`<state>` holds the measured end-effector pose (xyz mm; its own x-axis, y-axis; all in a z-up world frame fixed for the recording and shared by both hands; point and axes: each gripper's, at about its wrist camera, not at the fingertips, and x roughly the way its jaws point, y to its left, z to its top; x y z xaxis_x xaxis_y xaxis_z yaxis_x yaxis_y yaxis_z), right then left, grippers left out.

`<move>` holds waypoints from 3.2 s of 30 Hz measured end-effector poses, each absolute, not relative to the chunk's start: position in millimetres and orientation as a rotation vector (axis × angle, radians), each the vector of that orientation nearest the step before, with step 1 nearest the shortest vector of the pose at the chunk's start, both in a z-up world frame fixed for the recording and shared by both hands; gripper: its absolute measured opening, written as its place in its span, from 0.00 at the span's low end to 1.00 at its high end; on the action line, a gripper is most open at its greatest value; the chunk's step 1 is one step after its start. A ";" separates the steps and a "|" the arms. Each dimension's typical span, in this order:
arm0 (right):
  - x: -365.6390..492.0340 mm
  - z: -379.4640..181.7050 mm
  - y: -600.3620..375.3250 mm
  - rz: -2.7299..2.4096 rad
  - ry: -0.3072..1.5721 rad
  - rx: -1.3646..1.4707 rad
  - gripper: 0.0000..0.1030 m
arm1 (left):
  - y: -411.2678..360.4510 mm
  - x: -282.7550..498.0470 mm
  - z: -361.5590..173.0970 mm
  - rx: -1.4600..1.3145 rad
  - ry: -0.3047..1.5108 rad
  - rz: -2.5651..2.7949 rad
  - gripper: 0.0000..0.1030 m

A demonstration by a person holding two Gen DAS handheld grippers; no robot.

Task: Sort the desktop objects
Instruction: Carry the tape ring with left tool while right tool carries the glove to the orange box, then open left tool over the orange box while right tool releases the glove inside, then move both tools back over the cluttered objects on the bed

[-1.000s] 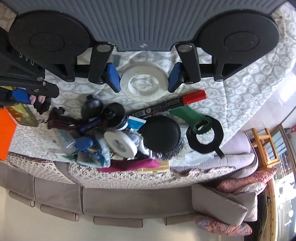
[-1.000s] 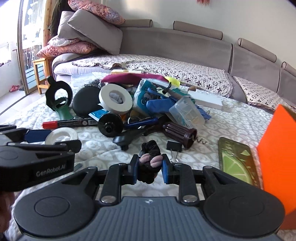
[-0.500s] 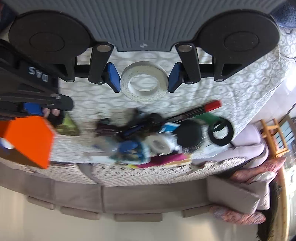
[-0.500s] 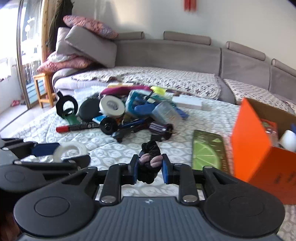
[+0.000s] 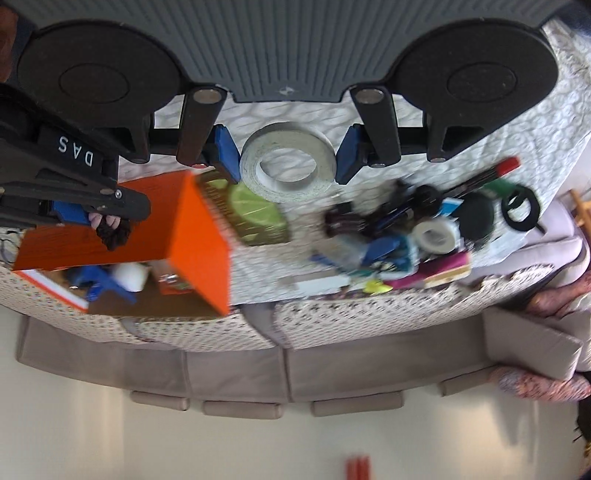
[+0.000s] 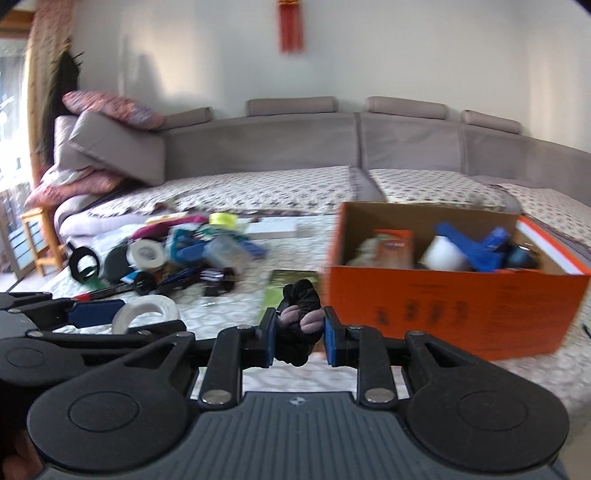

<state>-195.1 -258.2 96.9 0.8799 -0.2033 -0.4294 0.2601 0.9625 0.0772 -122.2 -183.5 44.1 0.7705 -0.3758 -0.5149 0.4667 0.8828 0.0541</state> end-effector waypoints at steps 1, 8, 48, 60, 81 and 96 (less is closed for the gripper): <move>-199.3 96.1 -264.4 -0.258 0.428 0.143 0.23 | -189.6 -124.1 45.3 0.187 0.513 -0.472 0.53; -227.3 92.6 -307.4 -0.357 0.403 0.192 0.23 | -235.5 -132.9 51.9 0.219 0.483 -0.555 0.53; -153.7 89.7 -445.4 -0.462 0.334 0.279 0.23 | -352.3 -49.5 55.9 0.184 0.526 -0.570 0.53; -159.1 87.8 -446.8 -0.489 0.349 0.297 0.23 | -352.3 -58.3 61.3 0.192 0.544 -0.586 0.54; -160.3 88.3 -451.9 -0.505 0.342 0.305 0.36 | -352.7 -54.6 61.8 0.182 0.515 -0.603 0.77; -172.0 90.3 -454.9 -0.611 0.298 0.376 0.95 | -337.0 -48.9 66.4 0.119 0.513 -0.554 1.00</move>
<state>-172.0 -454.9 90.3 0.7805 -0.4977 -0.3784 0.6044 0.7556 0.2527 -48.9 -337.0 66.4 0.7287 -0.4721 -0.4961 0.5305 0.8473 -0.0271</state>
